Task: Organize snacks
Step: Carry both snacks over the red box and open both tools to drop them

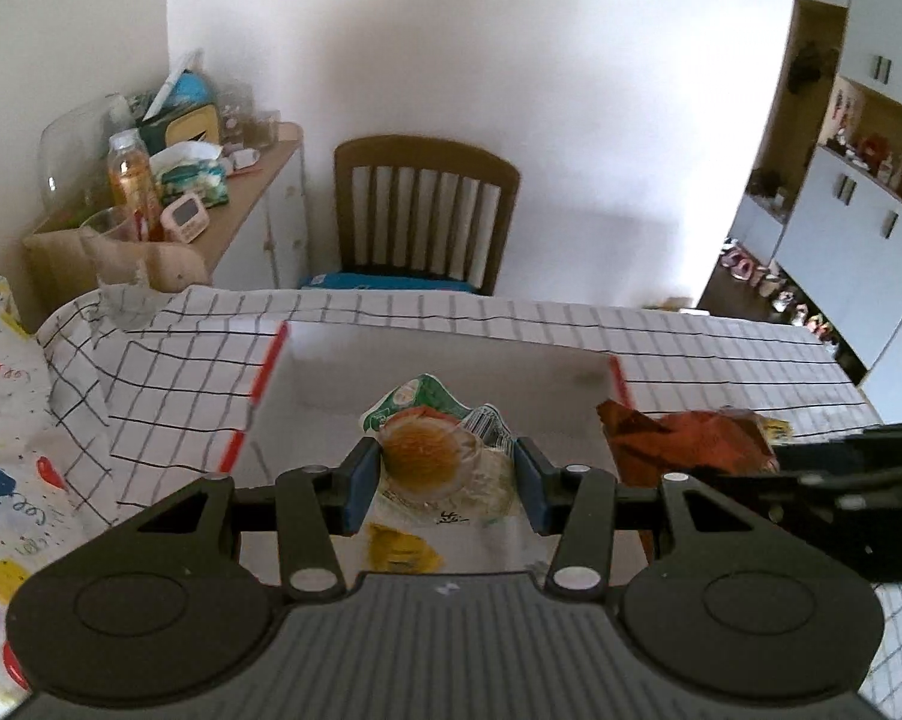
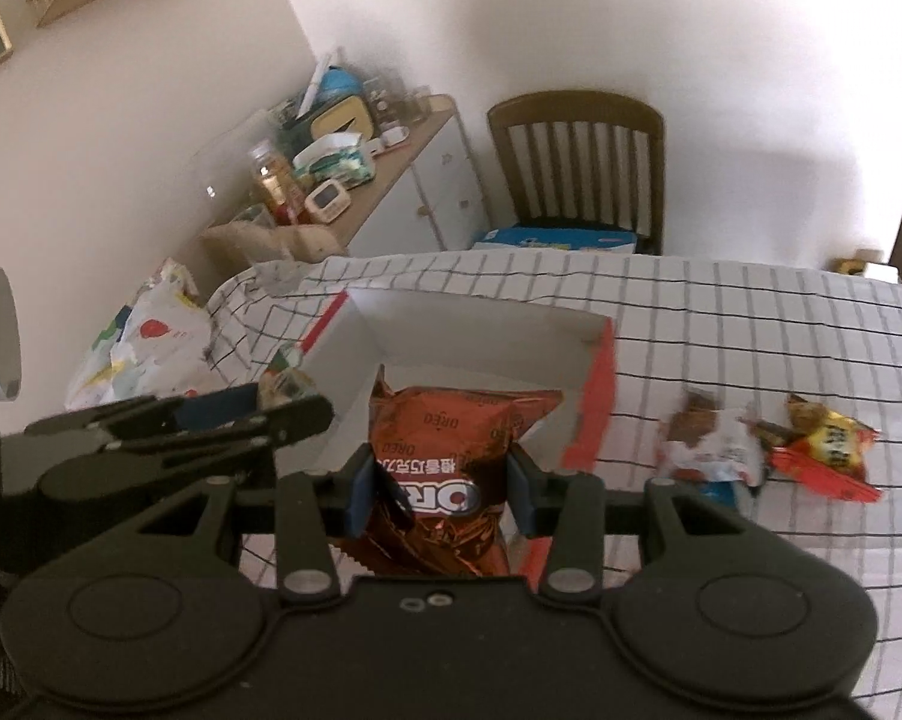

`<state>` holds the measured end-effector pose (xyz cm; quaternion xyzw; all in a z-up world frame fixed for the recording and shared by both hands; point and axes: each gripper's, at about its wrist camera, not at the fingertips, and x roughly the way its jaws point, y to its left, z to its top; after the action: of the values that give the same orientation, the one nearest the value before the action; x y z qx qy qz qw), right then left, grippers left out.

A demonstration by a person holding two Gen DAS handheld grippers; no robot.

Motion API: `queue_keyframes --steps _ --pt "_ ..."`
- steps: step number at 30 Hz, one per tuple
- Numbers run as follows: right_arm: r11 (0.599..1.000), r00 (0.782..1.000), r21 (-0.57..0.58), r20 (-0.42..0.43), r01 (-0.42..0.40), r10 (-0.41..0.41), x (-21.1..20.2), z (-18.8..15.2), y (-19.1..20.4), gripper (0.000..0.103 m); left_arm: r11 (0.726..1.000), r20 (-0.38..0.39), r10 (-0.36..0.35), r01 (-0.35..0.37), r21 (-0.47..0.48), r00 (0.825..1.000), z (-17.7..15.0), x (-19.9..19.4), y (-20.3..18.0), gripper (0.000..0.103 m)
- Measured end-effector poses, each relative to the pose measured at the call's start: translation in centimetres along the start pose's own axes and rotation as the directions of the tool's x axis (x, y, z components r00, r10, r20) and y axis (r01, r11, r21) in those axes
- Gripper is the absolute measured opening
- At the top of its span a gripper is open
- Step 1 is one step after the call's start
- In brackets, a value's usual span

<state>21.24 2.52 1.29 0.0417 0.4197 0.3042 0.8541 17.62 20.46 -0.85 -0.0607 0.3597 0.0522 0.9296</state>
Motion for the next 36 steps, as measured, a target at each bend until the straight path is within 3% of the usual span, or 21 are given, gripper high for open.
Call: queue_keyframes --steps 7,17,26,36 --pt "0.997 0.999 -0.062 0.001 0.043 -0.043 3.4 0.5 2.4 0.043 0.999 -0.032 0.034 -0.033 0.009 0.999 0.6 2.9 2.7 0.048" --pt "0.986 0.987 -0.09 -0.063 0.14 -0.146 10.5 0.5 2.2 0.043 0.998 -0.147 0.058 -0.057 0.011 0.987 0.1 8.3 4.3 0.048" --pt "0.979 0.979 -0.156 -0.134 0.129 -0.151 14.2 -0.4 3.2 0.043 0.998 -0.214 0.056 -0.053 0.023 0.975 -0.4 11.9 4.8 0.048" --pt "0.976 0.969 -0.171 -0.185 0.134 -0.165 15.6 -1.1 2.7 0.044 0.996 -0.296 0.059 -0.039 0.075 0.953 -1.2 14.6 3.8 0.051"
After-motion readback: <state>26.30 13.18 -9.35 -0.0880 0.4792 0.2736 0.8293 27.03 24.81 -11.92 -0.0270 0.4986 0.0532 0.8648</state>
